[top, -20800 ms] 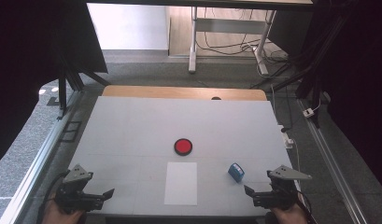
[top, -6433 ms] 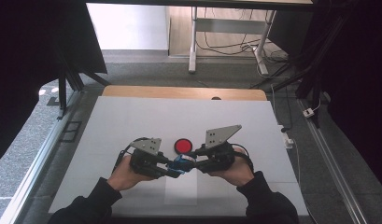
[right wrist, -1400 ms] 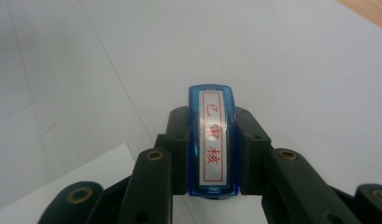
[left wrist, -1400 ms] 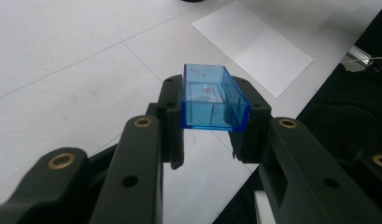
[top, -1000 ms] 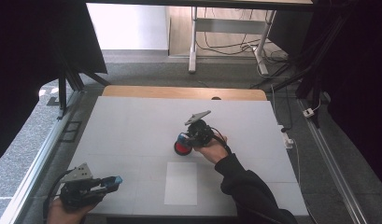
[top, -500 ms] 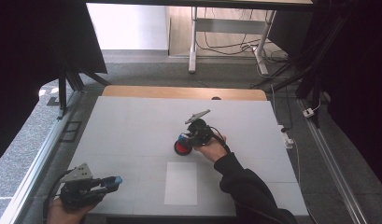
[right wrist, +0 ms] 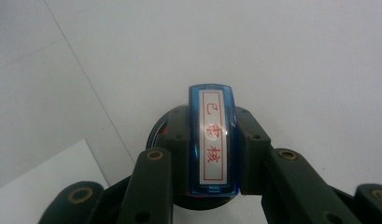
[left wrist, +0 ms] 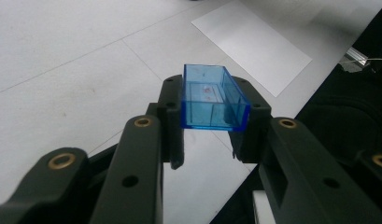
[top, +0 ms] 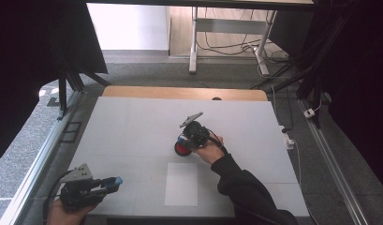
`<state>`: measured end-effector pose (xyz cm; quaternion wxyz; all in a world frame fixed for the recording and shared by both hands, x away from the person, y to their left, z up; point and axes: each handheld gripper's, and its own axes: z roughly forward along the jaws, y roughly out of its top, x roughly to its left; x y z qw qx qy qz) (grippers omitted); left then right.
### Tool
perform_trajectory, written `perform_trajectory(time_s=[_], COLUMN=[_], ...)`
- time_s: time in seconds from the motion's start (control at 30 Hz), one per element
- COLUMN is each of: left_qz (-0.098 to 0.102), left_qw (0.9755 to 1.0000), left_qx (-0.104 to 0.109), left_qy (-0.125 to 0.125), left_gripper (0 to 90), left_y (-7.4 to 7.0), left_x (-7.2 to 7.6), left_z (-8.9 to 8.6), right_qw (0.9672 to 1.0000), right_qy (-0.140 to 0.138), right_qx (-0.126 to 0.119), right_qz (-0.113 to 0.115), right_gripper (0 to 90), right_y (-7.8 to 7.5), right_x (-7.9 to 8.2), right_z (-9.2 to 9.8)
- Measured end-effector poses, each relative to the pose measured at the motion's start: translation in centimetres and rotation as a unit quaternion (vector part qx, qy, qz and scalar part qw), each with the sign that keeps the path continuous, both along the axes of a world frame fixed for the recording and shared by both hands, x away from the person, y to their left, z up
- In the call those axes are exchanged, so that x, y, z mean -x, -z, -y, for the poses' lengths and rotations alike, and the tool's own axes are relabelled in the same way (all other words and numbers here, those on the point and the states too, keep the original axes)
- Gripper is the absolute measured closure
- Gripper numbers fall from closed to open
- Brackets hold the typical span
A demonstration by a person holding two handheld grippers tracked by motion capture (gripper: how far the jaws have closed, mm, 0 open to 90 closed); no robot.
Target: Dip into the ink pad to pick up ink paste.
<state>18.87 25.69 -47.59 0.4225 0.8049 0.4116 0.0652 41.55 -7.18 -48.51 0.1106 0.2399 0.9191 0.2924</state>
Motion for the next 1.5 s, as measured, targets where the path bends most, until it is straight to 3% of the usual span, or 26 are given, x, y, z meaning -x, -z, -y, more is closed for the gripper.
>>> perform_trajectory(time_s=[0.13,0.23,0.47,0.73,1.07,1.3,1.43,1.5], left_qz=[0.0,0.001,0.0,0.0,0.0,0.0,0.0,0.0], left_qw=[1.0,1.0,1.0,1.0,1.0,1.0,1.0,1.0], left_qx=[-0.001,-0.003,-0.002,-0.002,-0.002,-0.003,-0.003,-0.003], left_qy=[0.0,0.0,0.001,0.001,0.001,0.001,0.001,0.001], left_gripper=[68.4,68.4,68.4,68.4,68.4,68.4,68.4,68.4], left_y=[0.0,0.0,0.0,0.0,0.0,0.0,0.0,0.0], left_x=[0.0,0.0,0.0,0.0,0.0,0.0,0.0,0.0], left_z=[0.0,0.1,0.0,0.0,0.0,0.0,0.0,0.0], right_qw=[0.9996,0.9996,0.9993,0.9945,0.9968,0.9949,0.9957,0.997], right_qy=[-0.006,-0.004,0.012,0.029,0.021,0.014,0.004,-0.001], right_qx=[0.018,0.018,-0.028,-0.079,-0.065,-0.094,-0.09,-0.077], right_qz=[0.02,0.021,-0.021,-0.063,-0.042,-0.033,-0.022,-0.014], right_gripper=[70.7,70.8,70.7,70.6,70.4,70.4,70.4,70.4], right_y=[0.0,0.0,0.2,0.6,0.3,-1.4,-2.0,-2.0], right_x=[0.4,0.5,-0.5,-1.5,-1.0,-0.6,-0.2,0.0], right_z=[-0.5,-0.5,0.7,1.9,1.7,2.1,1.8,1.6])
